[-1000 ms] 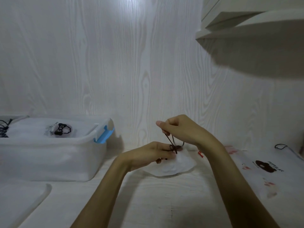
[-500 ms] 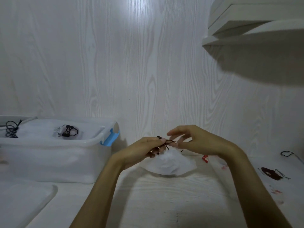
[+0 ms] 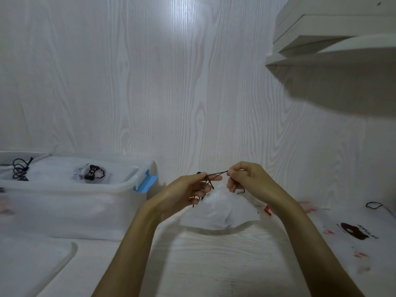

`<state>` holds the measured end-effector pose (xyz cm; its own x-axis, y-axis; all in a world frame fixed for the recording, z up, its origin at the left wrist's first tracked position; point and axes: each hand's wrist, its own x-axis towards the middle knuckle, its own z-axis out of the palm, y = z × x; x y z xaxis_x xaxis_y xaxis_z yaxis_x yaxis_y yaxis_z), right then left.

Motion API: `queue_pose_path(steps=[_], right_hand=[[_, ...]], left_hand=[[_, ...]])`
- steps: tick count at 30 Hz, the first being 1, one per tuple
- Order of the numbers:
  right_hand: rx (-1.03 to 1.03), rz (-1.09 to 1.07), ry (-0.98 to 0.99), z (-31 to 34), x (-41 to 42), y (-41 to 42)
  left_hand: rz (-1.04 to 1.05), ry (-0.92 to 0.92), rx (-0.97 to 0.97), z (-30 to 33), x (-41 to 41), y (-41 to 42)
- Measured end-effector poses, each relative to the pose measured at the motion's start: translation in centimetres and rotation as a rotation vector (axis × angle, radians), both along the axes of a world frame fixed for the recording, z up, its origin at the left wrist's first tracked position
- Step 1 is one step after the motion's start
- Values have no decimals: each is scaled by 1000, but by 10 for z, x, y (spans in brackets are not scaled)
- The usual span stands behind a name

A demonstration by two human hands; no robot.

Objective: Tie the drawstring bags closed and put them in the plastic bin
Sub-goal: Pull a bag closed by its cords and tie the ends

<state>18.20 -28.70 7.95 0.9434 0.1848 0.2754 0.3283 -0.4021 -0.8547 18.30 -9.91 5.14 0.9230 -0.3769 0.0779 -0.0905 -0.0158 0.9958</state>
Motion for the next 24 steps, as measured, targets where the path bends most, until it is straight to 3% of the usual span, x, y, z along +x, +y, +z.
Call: queue_pose_path(steps=[4, 7, 16, 24], right_hand=[[-88, -94, -52, -3, 3, 3], [37, -101, -24, 0, -1, 7], [304, -53, 134, -1, -3, 15], [672, -51, 65, 6, -10, 16]], left_hand=[[164, 35, -68, 0, 1, -5], [270, 62, -188, 5, 0, -10], [278, 206, -452, 4, 0, -6], [141, 222, -53, 4, -5, -6]])
